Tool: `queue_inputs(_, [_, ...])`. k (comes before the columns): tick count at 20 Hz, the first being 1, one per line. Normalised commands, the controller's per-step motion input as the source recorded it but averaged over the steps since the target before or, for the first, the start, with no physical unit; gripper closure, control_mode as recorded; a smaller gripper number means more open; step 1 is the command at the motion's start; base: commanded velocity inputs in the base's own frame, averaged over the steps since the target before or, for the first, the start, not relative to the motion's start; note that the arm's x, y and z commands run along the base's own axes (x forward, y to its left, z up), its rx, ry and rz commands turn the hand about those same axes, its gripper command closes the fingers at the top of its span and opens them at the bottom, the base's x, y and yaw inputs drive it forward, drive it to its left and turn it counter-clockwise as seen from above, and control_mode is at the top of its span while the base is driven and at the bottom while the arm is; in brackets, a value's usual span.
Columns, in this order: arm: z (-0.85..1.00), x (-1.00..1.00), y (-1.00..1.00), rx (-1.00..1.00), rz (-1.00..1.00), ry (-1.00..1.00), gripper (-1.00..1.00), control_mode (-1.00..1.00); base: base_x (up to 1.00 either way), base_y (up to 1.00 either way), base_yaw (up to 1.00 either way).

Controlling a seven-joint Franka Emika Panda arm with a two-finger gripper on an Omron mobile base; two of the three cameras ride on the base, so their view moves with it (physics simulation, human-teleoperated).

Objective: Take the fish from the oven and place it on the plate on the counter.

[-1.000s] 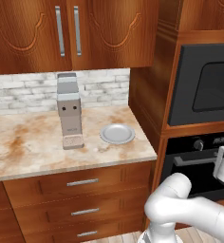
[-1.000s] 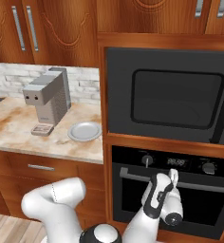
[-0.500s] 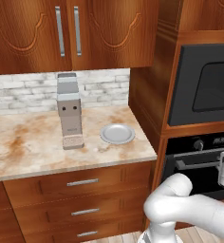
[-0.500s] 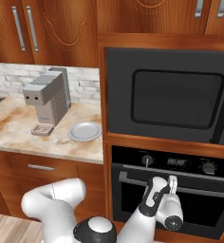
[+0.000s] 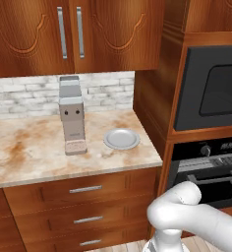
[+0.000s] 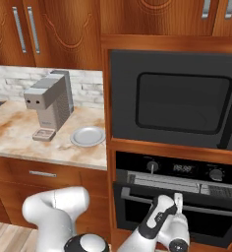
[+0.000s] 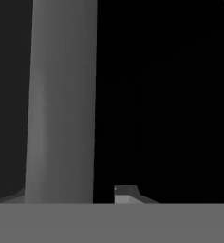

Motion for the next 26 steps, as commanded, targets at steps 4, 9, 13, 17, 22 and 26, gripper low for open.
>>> queue_inputs(4, [-1.00, -1.00, -0.45, -0.04, 0.00, 0.00, 1.00, -1.00, 0.00, 0.00, 0.00])
queue_inputs(9, [-1.00, -1.00, -0.50, -0.03, 0.00, 0.00, 1.00, -1.00, 0.00, 0.00, 0.00])
queue_inputs(13, [-1.00, -1.00, -0.53, -0.04, 0.00, 0.00, 1.00, -1.00, 0.00, 0.00, 0.00])
queue_inputs(17, [-1.00, -1.00, -0.52, -0.04, 0.00, 0.00, 1.00, -1.00, 0.00, 0.00, 0.00])
queue_inputs(22, [-1.00, -1.00, -0.53, -0.03, 0.00, 0.00, 1.00, -1.00, 0.00, 0.00, 0.00])
queue_inputs(26, [-1.00, -1.00, -0.52, -0.02, 0.00, 0.00, 1.00, -1.00, 0.00, 0.00, 0.00])
